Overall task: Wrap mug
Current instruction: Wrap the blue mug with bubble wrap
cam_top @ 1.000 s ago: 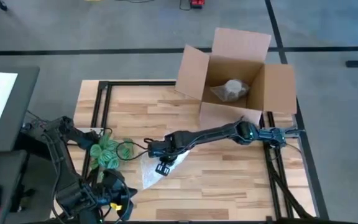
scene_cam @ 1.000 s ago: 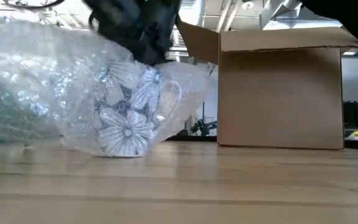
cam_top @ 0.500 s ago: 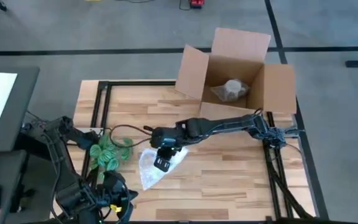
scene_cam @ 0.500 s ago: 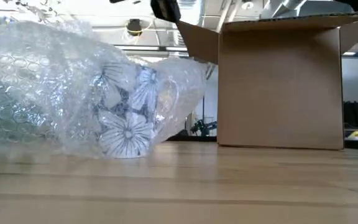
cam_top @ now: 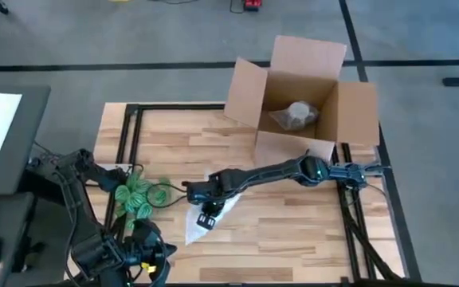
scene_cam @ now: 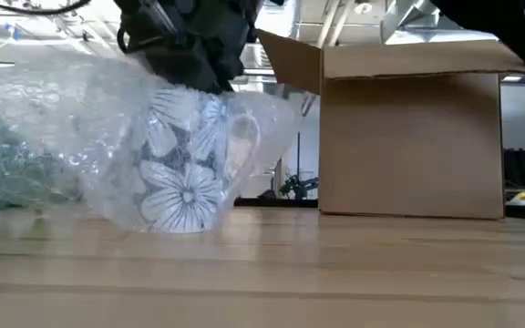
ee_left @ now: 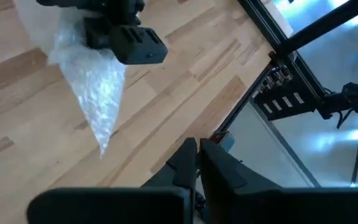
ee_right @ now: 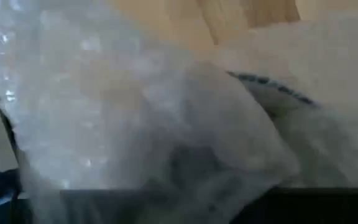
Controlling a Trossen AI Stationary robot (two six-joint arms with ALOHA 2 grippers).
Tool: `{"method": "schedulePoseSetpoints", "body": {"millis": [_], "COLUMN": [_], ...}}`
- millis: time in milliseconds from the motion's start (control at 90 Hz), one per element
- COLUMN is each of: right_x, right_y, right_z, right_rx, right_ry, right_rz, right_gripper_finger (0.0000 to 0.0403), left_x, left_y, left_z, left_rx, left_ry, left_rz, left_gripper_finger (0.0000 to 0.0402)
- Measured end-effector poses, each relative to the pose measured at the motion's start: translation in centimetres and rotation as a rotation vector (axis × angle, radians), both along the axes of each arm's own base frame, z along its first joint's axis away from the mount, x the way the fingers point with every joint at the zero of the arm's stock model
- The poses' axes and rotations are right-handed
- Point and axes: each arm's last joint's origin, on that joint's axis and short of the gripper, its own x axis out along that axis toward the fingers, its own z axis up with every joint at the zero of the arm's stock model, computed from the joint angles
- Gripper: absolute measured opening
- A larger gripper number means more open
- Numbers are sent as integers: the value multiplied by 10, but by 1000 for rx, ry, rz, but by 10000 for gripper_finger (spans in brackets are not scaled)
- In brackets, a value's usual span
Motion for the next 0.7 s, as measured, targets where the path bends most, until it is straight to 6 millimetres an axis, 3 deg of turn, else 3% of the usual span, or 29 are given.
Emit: {"method": "schedulePoseSetpoints", "body": {"millis": [189,378,556,700], "right_x": [-1,-13,-34,-36], "right_y": [1,-3,-11,-12], "right_z": [0,39,97,114], "right_rx": [-14,22,111,115], "right_ry": [7,-22,-74,-151], "right_rz": [25,33,22,12], "right_gripper_finger": [0,0,0,0], "left_x": [0,1,1,1], "left_y": [0,0,0,0], "left_z": [0,0,0,0], "left_rx": [1,-5,-10,-8], "left_ry": [-5,-9,-11,-11], "left_rz": [5,7,8,6], "left_gripper_finger": [0,0,0,0]}}
